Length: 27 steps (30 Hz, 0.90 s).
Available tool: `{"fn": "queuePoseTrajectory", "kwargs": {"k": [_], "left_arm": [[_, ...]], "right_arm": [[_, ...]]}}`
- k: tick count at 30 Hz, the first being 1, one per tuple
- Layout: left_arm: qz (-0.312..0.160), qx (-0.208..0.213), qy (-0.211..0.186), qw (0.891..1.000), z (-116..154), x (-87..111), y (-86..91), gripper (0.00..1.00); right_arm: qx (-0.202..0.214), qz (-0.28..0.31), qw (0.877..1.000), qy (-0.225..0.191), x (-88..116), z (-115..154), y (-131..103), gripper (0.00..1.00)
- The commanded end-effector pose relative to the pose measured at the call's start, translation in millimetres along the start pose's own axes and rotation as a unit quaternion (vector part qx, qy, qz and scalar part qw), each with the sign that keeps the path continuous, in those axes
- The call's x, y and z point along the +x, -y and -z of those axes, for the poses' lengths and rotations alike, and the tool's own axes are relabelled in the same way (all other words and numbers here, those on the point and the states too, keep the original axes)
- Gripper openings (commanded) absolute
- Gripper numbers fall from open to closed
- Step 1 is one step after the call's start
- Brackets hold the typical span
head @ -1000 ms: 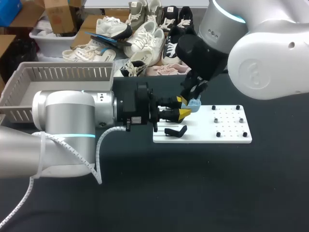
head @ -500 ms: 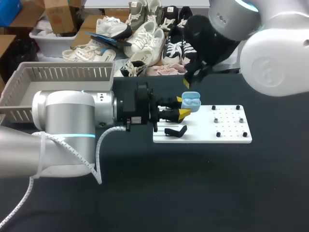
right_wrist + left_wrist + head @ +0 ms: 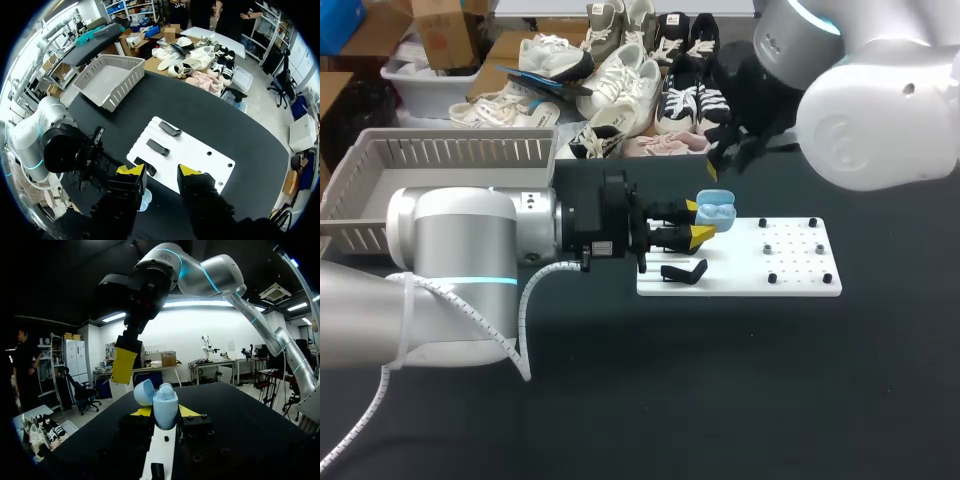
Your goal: Pick up each earbud case from the left stands, insert the matching earbuds, close the lid, and place the case in the box.
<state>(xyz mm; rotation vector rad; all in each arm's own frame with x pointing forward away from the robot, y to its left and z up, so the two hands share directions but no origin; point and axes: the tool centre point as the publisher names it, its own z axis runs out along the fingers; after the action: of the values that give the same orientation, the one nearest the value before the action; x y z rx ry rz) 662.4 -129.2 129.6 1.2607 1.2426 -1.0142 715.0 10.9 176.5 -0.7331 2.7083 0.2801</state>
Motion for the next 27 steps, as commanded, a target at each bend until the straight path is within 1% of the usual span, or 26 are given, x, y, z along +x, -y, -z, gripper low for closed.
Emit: {"fn": "queuePoseTrajectory", "kwargs": {"k": [1, 6, 12, 19, 27], "left_arm": [[-0.001, -0.004, 0.001, 1.0, 0, 0.4, 1.5, 0.0], [-0.001, -0.004, 0.001, 1.0, 0, 0.4, 1.5, 0.0], [-0.001, -0.004, 0.001, 1.0, 0, 0.4, 1.5, 0.0], [-0.001, -0.004, 0.001, 1.0, 0, 0.4, 1.5, 0.0], [-0.001, -0.004, 0.001, 1.0, 0, 0.4, 1.5, 0.0]], "right_arm": [[-0.001, -0.002, 1.0, -0.01, -1, -7, 0, 0.36], [-0.002, 0.004, 1.0, -0.017, 8, -8, -6, 0.36], [-0.003, 0.007, 1.0, -0.02, 19, -3, -12, 0.36], [-0.002, 0.008, 1.0, -0.013, 29, 8, -13, 0.35], [-0.006, 0.003, 1.0, -0.006, 35, 12, -15, 0.35]]}}
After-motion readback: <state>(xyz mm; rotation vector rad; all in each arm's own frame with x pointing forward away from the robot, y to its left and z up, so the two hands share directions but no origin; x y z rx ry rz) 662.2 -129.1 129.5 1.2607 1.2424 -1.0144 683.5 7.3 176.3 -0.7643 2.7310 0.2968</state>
